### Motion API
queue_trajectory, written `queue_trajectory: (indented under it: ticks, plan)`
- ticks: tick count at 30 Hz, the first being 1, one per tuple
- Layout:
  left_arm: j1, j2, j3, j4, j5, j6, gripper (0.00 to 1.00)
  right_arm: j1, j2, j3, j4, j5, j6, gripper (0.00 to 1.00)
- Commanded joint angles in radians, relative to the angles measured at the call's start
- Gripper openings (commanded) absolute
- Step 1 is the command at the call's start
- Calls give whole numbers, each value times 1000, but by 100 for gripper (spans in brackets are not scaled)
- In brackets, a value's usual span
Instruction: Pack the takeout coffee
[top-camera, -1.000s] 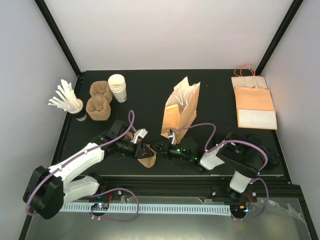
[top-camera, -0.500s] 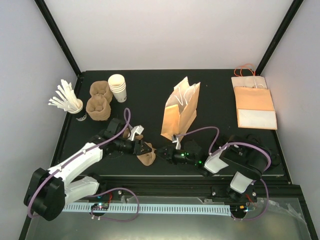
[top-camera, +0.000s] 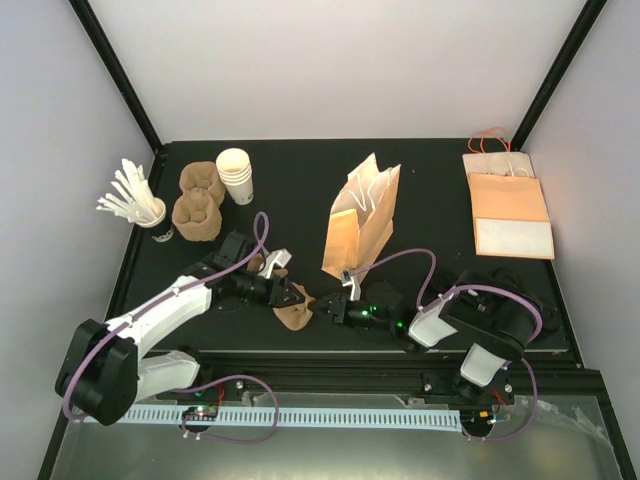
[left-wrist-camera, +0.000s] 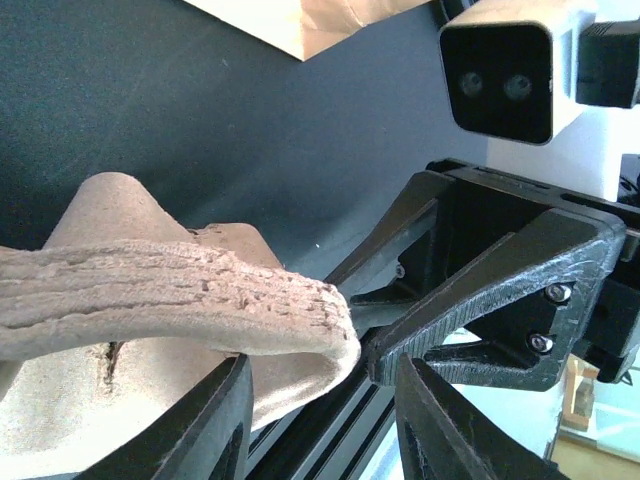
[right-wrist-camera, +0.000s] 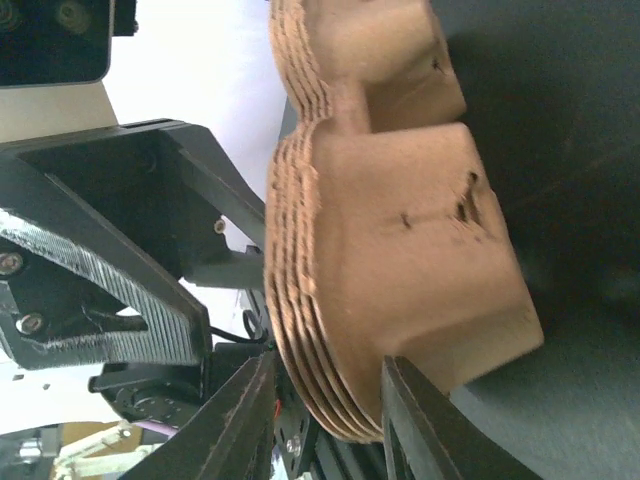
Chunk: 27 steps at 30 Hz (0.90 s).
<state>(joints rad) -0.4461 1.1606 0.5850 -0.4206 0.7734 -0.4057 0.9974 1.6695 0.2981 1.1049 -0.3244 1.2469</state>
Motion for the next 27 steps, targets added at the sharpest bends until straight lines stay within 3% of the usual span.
queue_trajectory:
  ticks: [1, 5, 10, 19, 27]
  plan:
    - [-5, 6, 22, -15, 56, 47, 42, 3, -13, 58, -47, -5, -122, 32]
    - [-25, -9, 33, -29, 77, 65, 43, 0, 7, 104, -42, -28, -121, 31]
    - [-33, -42, 38, -46, 44, 61, 43, -24, 72, 127, -31, -37, 2, 20]
    - [-92, -29, 99, -136, -79, 126, 48, -53, 262, 37, 399, -41, 285, 16]
    - [-219, 73, 234, -250, -293, 208, 49, -84, 214, 27, 285, -42, 233, 16]
